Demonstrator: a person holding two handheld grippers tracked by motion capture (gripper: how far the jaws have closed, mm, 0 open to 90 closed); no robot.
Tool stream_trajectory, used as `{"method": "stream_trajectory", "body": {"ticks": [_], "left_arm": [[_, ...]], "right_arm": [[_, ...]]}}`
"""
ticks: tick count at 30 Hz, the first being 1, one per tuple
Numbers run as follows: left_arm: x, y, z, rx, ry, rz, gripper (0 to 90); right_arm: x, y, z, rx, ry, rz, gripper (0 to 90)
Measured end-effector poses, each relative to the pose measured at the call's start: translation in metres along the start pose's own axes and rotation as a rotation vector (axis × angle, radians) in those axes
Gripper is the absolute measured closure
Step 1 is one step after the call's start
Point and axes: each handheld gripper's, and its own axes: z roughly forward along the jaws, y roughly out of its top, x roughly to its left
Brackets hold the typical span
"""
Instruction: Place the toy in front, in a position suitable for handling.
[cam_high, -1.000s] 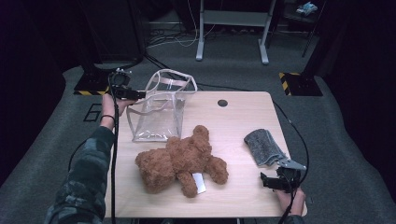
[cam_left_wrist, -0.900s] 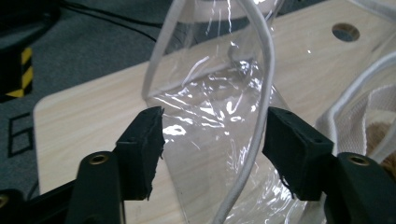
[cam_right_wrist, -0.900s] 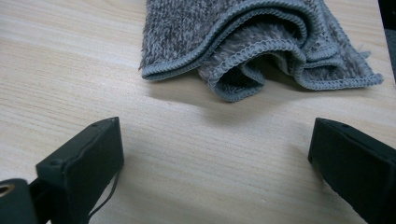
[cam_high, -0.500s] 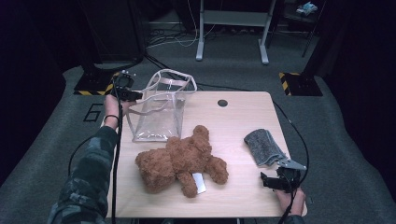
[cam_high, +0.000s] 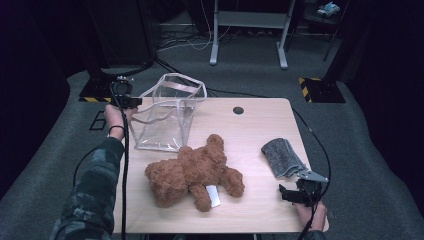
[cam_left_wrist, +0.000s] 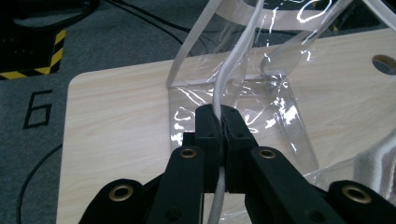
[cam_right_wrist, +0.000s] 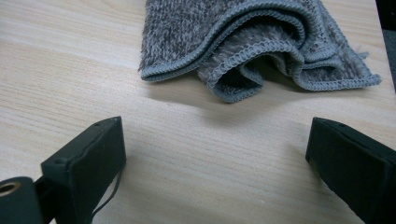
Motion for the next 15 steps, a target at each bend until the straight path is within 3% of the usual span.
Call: {"method": "stream_trajectory", "body": {"ticks": [15], "left_arm": [[0.032, -0.008, -0.010, -0.010, 0.082, -0.116, 87.0]], "right_arm": [[0.000, 0.000, 0.000, 0.002, -0.001, 0.001, 4.6]]}}
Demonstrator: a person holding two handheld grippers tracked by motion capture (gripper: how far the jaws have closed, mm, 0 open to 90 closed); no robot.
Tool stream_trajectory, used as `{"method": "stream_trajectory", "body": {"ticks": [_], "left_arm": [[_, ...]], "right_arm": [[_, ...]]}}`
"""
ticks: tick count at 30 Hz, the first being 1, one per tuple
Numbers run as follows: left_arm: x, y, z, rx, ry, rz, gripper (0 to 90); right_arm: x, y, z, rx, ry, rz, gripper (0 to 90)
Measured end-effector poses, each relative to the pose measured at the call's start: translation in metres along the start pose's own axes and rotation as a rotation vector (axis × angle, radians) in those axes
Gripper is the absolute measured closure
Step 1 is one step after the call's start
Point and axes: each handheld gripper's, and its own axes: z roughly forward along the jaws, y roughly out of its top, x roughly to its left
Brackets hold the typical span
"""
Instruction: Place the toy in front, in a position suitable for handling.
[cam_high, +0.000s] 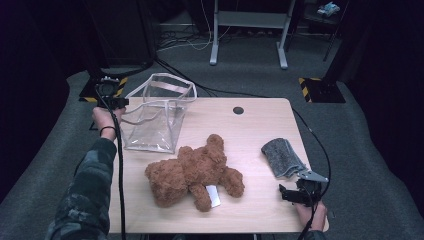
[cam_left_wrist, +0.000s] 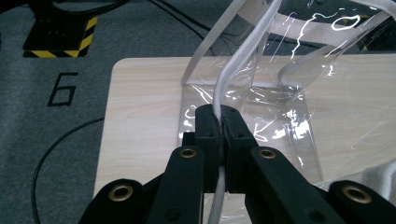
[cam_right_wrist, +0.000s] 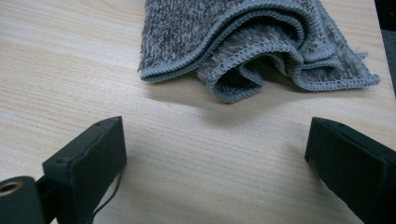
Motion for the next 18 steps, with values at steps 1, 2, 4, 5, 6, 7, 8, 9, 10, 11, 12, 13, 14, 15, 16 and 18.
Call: {"method": "stream_trajectory", "body": {"ticks": [1, 2, 4, 5, 6, 7, 8, 9, 10, 11, 12, 13, 14, 15, 16, 18], "left_arm": [[0.002, 0.000, -0.001, -0.001, 0.005, -0.011, 87.0], [0.002, 0.000, -0.001, -0.001, 0.005, -0.011, 87.0], [0.007, -0.001, -0.002, -0.002, 0.022, -0.015, 87.0], [0.010, -0.002, -0.003, 0.001, 0.027, -0.025, 87.0], [0.010, -0.002, -0.003, 0.001, 0.027, -0.025, 87.0], [0.012, -0.002, -0.004, 0.001, 0.032, -0.031, 87.0], [0.017, -0.003, -0.005, -0.001, 0.038, -0.037, 87.0], [0.017, -0.003, -0.005, -0.001, 0.038, -0.037, 87.0], [0.021, -0.004, -0.007, 0.000, 0.044, -0.038, 87.0], [0.022, -0.005, -0.008, 0.000, 0.047, -0.044, 87.0], [0.022, -0.005, -0.008, 0.000, 0.047, -0.044, 87.0], [0.024, -0.006, -0.008, 0.002, 0.046, -0.043, 87.0], [0.025, -0.007, -0.009, -0.009, 0.034, -0.040, 85.4], [0.023, -0.007, -0.009, -0.011, 0.033, -0.044, 82.7], [0.023, -0.007, -0.010, -0.009, 0.040, -0.023, 77.6], [0.018, -0.005, -0.011, -0.006, 0.040, -0.012, 59.5]], "right_arm": [[0.000, 0.000, 0.000, -0.001, 0.000, 0.000, 4.7], [0.000, 0.000, 0.000, -0.001, 0.000, 0.000, 4.7], [0.000, 0.000, 0.000, 0.000, -0.001, 0.003, 4.7], [0.000, 0.000, 0.000, -0.002, -0.001, 0.000, 4.8], [0.000, 0.000, 0.000, -0.002, -0.001, 0.000, 4.8], [0.000, 0.000, 0.000, -0.001, -0.001, 0.004, 4.8], [0.000, 0.000, 0.000, -0.001, -0.003, 0.007, 4.8], [0.000, 0.000, 0.000, -0.001, -0.003, 0.007, 4.8], [0.000, 0.000, 0.000, -0.004, -0.001, 0.001, 4.9], [0.000, 0.000, 0.000, -0.003, -0.002, 0.002, 4.9], [0.000, 0.000, 0.000, -0.003, -0.002, 0.002, 4.9], [0.000, 0.000, 0.000, -0.003, -0.002, 0.002, 4.9], [0.000, 0.000, 0.000, -0.004, -0.002, 0.002, 5.1], [0.000, 0.000, 0.000, -0.004, -0.002, 0.002, 5.1], [0.000, 0.000, 0.000, -0.004, -0.002, 0.002, 5.2], [0.000, 0.000, 0.000, -0.003, -0.003, 0.004, 5.3]]}}
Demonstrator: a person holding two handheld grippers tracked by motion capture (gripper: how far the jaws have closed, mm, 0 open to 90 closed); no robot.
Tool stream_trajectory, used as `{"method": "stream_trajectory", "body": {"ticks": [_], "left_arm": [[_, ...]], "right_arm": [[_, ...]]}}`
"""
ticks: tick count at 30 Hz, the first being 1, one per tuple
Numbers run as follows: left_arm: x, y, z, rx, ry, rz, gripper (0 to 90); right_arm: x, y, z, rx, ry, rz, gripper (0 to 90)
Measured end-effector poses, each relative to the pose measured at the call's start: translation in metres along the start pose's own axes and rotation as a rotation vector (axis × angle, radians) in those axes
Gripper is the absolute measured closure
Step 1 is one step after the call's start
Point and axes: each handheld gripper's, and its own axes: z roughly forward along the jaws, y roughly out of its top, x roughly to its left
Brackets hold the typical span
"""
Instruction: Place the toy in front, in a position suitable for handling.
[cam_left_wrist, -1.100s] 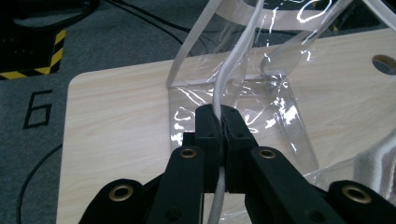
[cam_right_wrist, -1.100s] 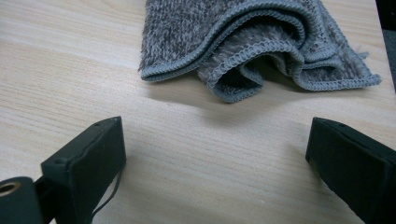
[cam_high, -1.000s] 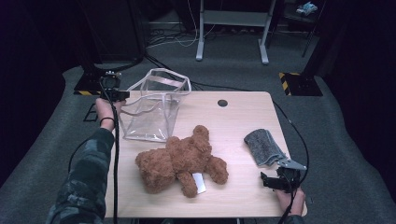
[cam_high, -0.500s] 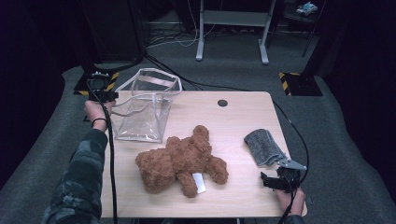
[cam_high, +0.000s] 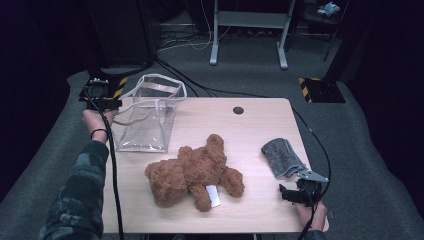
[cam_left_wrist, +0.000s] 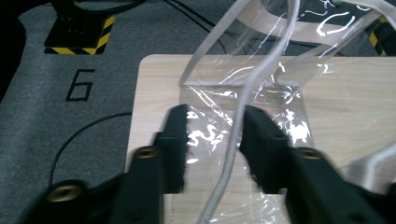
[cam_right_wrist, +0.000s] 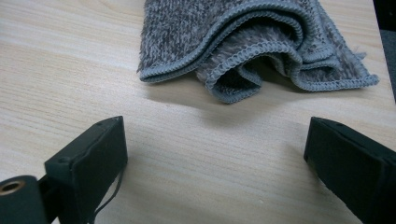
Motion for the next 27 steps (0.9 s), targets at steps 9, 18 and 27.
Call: {"method": "stream_trajectory", "body": {"ticks": [9, 18, 27], "left_arm": [[-0.029, 0.010, -0.016, -0.062, -0.017, 0.138, 33.2], [-0.075, 0.023, -0.023, -0.082, -0.156, 0.249, 23.6], [-0.114, 0.022, -0.003, 0.005, -0.202, 0.380, 25.0]], "right_arm": [[-0.001, 0.000, 0.000, -0.002, 0.000, -0.007, 5.7], [-0.001, 0.000, 0.000, -0.004, 0.001, -0.006, 5.9], [-0.001, 0.000, 0.000, -0.005, 0.000, -0.004, 6.1]]}}
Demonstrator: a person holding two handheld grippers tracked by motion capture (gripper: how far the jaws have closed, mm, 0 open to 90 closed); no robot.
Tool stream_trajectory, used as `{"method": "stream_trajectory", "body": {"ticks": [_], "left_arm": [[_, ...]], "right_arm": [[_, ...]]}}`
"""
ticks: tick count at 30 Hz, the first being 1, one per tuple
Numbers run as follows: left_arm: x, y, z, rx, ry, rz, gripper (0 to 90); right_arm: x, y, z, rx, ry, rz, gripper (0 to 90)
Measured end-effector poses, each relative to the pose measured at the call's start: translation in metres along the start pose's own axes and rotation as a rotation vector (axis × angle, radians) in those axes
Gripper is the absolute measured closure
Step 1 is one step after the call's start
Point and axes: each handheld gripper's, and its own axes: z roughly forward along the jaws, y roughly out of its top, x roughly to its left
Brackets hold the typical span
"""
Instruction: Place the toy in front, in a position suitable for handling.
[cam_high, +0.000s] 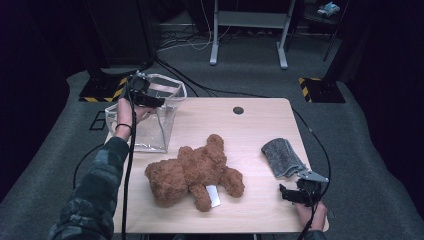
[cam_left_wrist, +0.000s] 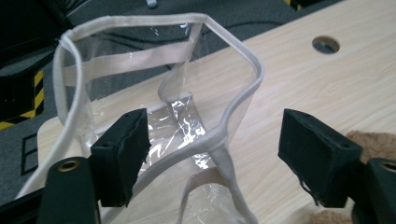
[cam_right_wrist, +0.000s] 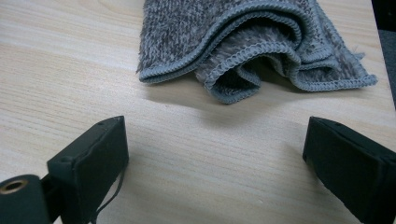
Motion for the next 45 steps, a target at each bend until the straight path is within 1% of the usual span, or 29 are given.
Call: {"method": "stream_trajectory", "body": {"ticks": [1, 2, 3, 5, 7, 8, 9, 11, 14, 15, 16, 22, 23, 29, 30, 33, 34, 36, 38, 40, 42, 43, 44, 45], "left_arm": [[-0.002, 0.000, 0.004, 0.008, 0.004, 0.009, 26.7], [-0.004, 0.000, 0.008, 0.025, 0.009, 0.013, 30.4], [-0.005, -0.001, 0.011, 0.030, 0.011, 0.009, 36.0], [-0.006, -0.002, 0.016, 0.043, 0.028, 0.010, 43.2], [-0.005, -0.003, 0.018, 0.036, 0.046, -0.005, 51.7], [-0.005, -0.003, 0.018, 0.036, 0.046, -0.005, 56.2], [-0.002, -0.003, 0.018, 0.039, 0.047, -0.007, 60.3], [0.000, -0.005, 0.019, 0.031, 0.029, -0.024, 63.6], [-0.001, -0.004, 0.020, 0.030, 0.034, -0.014, 68.4], [-0.001, -0.004, 0.020, 0.030, 0.034, -0.014, 69.3], [-0.001, -0.004, 0.021, 0.035, 0.035, -0.003, 69.3], [0.002, -0.003, 0.025, 0.022, 0.038, 0.008, 70.6], [0.004, -0.003, 0.025, 0.016, 0.048, 0.012, 70.6], [0.009, -0.005, 0.027, 0.005, 0.073, -0.015, 70.7], [0.009, -0.005, 0.027, 0.000, 0.079, -0.024, 70.8], [0.011, -0.006, 0.027, 0.002, 0.092, -0.030, 70.8], [0.014, -0.006, 0.028, -0.003, 0.104, -0.039, 70.8], [0.016, -0.007, 0.027, 0.002, 0.116, -0.051, 70.8], [0.021, -0.007, 0.027, 0.000, 0.125, -0.078, 70.8], [0.023, -0.006, 0.027, -0.011, 0.141, -0.098, 70.8], [0.024, -0.006, 0.026, -0.012, 0.150, -0.114, 70.8], [0.024, -0.006, 0.026, -0.012, 0.150, -0.114, 70.8], [0.026, -0.006, 0.027, -0.010, 0.166, -0.114, 70.7], [0.026, -0.006, 0.028, -0.009, 0.173, -0.117, 70.7]], "right_arm": [[0.000, 0.000, 0.000, 0.001, 0.000, -0.001, 6.1], [0.000, 0.000, 0.000, 0.001, 0.001, 0.000, 6.1], [0.000, 0.000, 0.000, 0.000, 0.000, 0.000, 6.1], [0.000, 0.000, 0.000, 0.000, 0.000, 0.000, 6.2], [0.000, 0.000, 0.000, 0.000, 0.001, -0.001, 6.2], [0.000, 0.000, 0.000, 0.000, 0.001, -0.001, 6.2], [0.000, 0.000, 0.000, 0.000, 0.001, -0.001, 6.2], [0.000, 0.000, 0.000, 0.001, 0.000, -0.002, 6.2], [0.000, 0.000, 0.000, 0.000, 0.001, -0.001, 6.2], [0.000, 0.000, 0.000, 0.000, 0.001, -0.001, 6.2], [0.000, 0.000, 0.000, 0.000, 0.001, -0.002, 6.2], [0.000, 0.000, 0.000, 0.001, 0.000, 0.000, 6.3], [0.000, 0.000, 0.000, 0.000, 0.000, 0.000, 6.3], [0.000, 0.000, 0.000, 0.000, -0.001, -0.001, 6.4], [0.000, 0.000, 0.000, 0.000, -0.001, -0.001, 6.5], [0.000, 0.000, 0.000, 0.000, -0.001, 0.000, 6.5], [0.000, 0.000, 0.000, 0.000, -0.001, 0.000, 6.5], [0.000, 0.000, 0.000, 0.000, -0.001, 0.000, 6.5], [0.000, 0.000, 0.000, -0.001, -0.001, -0.001, 6.5], [0.000, 0.000, 0.000, -0.001, -0.001, -0.001, 6.5], [0.000, 0.000, 0.000, -0.001, -0.001, -0.001, 6.5], [0.000, 0.000, 0.000, -0.001, -0.001, -0.001, 6.5], [0.000, 0.000, 0.000, -0.001, -0.001, -0.001, 6.5], [0.000, 0.000, 0.000, -0.001, -0.001, -0.001, 6.5]]}}
